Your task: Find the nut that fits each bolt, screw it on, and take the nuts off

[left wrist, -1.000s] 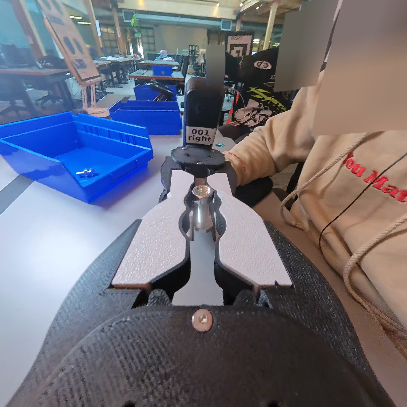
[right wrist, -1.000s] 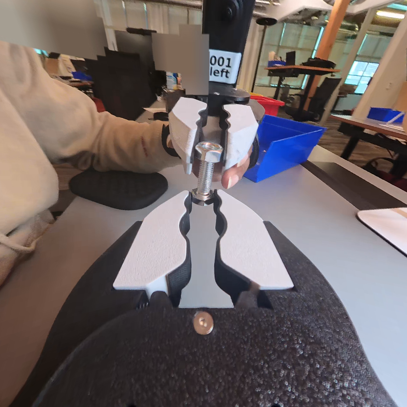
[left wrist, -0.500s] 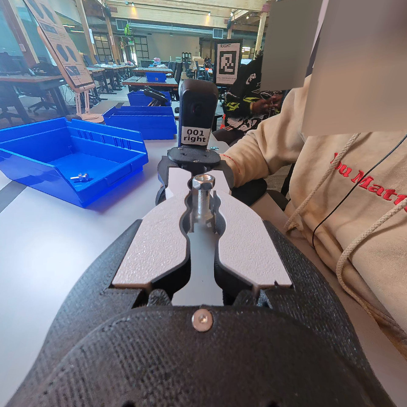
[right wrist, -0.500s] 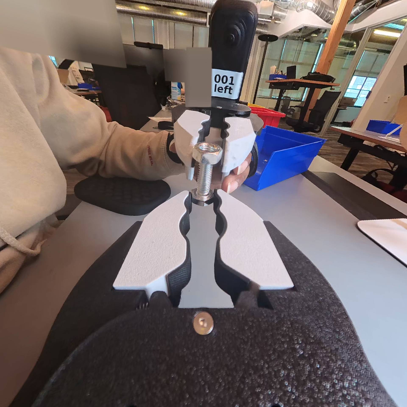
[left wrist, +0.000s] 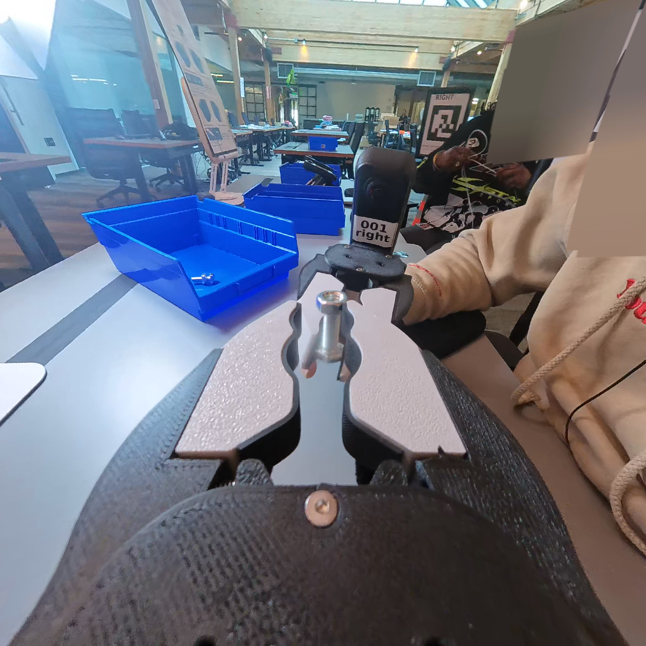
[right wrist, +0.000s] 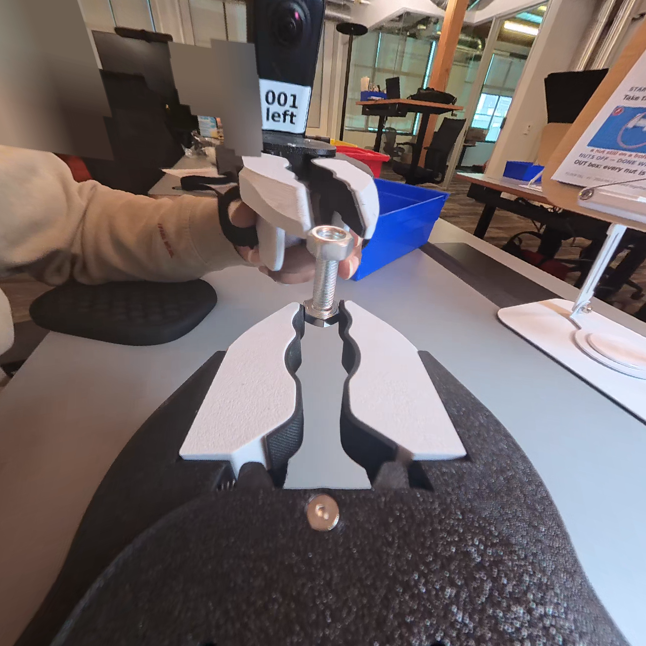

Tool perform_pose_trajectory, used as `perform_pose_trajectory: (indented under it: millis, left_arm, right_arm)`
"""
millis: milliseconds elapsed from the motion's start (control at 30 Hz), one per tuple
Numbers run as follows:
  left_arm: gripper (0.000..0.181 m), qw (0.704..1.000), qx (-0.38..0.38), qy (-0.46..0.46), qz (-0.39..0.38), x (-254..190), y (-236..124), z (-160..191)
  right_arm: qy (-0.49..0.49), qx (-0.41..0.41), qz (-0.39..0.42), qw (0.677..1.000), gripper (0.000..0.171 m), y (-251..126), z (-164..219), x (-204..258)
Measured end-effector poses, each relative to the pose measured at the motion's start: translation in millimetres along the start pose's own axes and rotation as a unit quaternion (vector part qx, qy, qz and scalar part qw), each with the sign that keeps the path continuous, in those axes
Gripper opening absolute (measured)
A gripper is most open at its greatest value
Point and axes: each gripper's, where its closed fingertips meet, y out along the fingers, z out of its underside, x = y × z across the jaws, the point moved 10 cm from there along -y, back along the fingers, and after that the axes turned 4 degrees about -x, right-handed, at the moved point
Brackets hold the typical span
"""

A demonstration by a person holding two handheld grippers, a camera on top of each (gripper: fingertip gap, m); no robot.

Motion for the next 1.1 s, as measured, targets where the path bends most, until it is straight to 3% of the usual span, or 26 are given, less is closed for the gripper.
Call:
perform_pose_trajectory:
  millis: [100, 267, 467, 567, 833, 1100]
  left_arm:
    - [0.014, 0.999, -0.007, 0.005, -0.035, 7.2, -5.6, 0.3]
    - [0.029, 1.000, -0.004, -0.001, 0.004, -1.9, 2.7, 0.2]
    - [0.029, 0.999, -0.010, -0.029, -0.041, 10.1, -2.0, 0.9]
    - [0.024, 0.997, -0.004, -0.019, -0.068, 14.9, -5.6, 2.4]
    - [0.018, 0.997, -0.022, -0.062, -0.048, 13.0, 2.0, 5.4]
    - [0.005, 0.998, -0.028, -0.020, -0.052, -4.6, 11.9, -12.4]
  right_arm:
    - [0.000, -0.023, -0.011, 1.000, 0.019, -2.4, -4.3, 0.8]
    - [0.008, 0.009, 0.010, 1.000, 0.019, 0.5, 1.1, -3.0]
    - [0.017, -0.006, 0.016, 1.000, 0.019, -2.2, -0.9, -5.9]
    - [0.031, -0.012, 0.022, 0.999, 0.018, -5.1, -1.7, -11.1]
    - [0.029, -0.010, 0.027, 0.999, 0.018, -2.1, 1.0, -10.3]
    - [0.026, -0.032, 0.060, 0.997, 0.018, 7.6, -10.3, -5.9]
